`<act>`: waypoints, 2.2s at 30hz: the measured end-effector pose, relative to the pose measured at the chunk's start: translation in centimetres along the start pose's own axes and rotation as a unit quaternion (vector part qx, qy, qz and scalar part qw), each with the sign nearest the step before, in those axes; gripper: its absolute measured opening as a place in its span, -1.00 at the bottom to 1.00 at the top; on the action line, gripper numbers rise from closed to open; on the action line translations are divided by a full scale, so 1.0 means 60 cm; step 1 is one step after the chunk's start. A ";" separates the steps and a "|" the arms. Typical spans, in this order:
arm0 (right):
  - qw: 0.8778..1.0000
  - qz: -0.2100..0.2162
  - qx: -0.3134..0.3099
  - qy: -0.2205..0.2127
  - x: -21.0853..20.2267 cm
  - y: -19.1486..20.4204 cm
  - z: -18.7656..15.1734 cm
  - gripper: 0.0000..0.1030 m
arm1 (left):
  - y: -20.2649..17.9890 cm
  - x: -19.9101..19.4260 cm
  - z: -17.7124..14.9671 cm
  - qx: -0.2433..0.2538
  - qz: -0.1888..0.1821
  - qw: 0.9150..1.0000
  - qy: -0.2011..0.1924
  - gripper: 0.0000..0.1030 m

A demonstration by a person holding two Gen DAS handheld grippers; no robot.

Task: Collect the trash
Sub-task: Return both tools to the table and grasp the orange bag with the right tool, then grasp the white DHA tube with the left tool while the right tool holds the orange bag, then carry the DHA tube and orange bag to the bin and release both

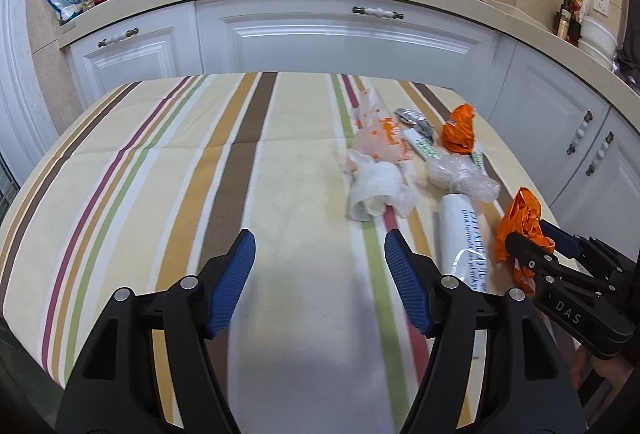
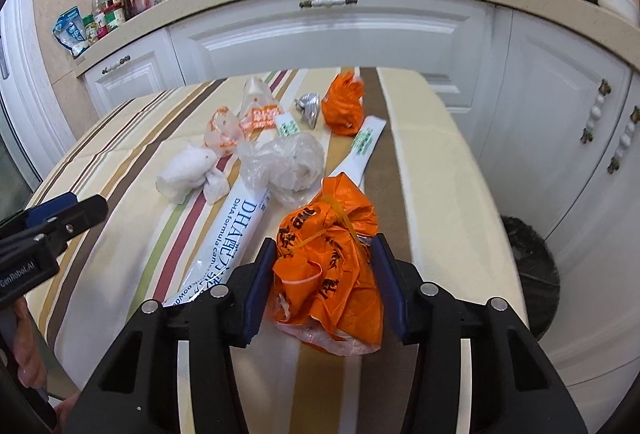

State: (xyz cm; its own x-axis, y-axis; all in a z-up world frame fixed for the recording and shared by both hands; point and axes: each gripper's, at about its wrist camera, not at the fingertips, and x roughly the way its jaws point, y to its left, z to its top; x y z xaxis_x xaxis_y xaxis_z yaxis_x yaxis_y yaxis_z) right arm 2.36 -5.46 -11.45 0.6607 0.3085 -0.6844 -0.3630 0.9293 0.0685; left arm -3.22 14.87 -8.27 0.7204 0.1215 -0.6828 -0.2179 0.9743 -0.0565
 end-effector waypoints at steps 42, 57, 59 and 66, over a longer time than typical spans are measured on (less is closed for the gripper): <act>0.995 -0.068 0.050 -0.047 -0.084 -0.136 -0.042 -0.08 | -0.152 -0.022 -0.049 0.083 -0.078 0.993 0.021 -0.43; 0.984 -0.145 0.075 -0.070 -0.114 -0.246 -0.024 -0.08 | -0.320 0.012 0.014 0.154 -0.145 0.977 0.003 -0.43; 0.982 -0.156 0.079 -0.070 -0.113 -0.267 -0.022 -0.08 | -0.351 0.022 0.019 0.168 -0.152 0.974 0.003 -0.43; 0.978 -0.174 0.092 -0.062 -0.091 -0.330 -0.017 -0.08 | -0.448 0.074 0.027 0.206 -0.168 0.964 0.019 -0.43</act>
State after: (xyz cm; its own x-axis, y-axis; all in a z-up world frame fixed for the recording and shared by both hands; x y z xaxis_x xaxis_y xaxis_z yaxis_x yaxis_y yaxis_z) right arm 5.29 -25.76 -9.80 0.8025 -0.0217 -0.5963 0.0152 0.9998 -0.0158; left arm 6.90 -10.46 -8.58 0.6779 -0.2136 -0.7035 0.3095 0.9508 0.0096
